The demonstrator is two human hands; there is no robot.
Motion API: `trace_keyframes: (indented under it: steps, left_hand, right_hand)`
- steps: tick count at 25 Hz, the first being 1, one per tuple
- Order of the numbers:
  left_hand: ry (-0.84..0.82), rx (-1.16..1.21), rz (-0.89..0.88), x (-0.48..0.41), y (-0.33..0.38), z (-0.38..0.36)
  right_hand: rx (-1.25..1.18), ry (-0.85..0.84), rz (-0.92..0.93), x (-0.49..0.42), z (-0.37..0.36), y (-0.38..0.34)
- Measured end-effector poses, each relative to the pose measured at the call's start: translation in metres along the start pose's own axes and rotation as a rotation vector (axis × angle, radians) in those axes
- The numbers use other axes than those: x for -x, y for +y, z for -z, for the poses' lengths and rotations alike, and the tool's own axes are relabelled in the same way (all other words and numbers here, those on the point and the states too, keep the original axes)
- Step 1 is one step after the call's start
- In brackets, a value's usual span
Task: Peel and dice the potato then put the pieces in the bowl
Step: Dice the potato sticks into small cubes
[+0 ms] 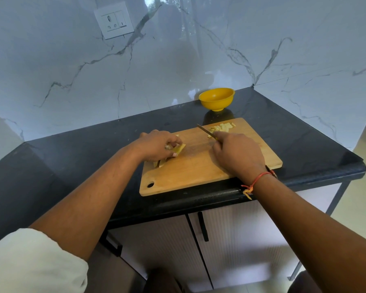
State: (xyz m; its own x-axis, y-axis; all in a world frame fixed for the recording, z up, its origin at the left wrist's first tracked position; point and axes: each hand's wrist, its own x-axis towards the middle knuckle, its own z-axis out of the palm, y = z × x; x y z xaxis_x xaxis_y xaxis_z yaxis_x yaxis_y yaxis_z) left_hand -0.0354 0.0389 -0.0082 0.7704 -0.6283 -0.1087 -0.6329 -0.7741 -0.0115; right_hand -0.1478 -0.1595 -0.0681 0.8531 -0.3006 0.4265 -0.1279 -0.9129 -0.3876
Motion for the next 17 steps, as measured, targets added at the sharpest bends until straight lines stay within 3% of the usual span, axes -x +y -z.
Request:
trace_keyframes:
  steps: [10,17]
  left_hand:
    - [0.150,0.170,0.038,-0.003,0.013,-0.008]
    - [0.230,0.117,0.084,-0.007,0.021,-0.013]
  right_hand:
    - [-0.009,-0.009,-0.005,0.000,0.002,0.000]
    - [-0.007,-0.005,-0.008,-0.001,-0.001,0.001]
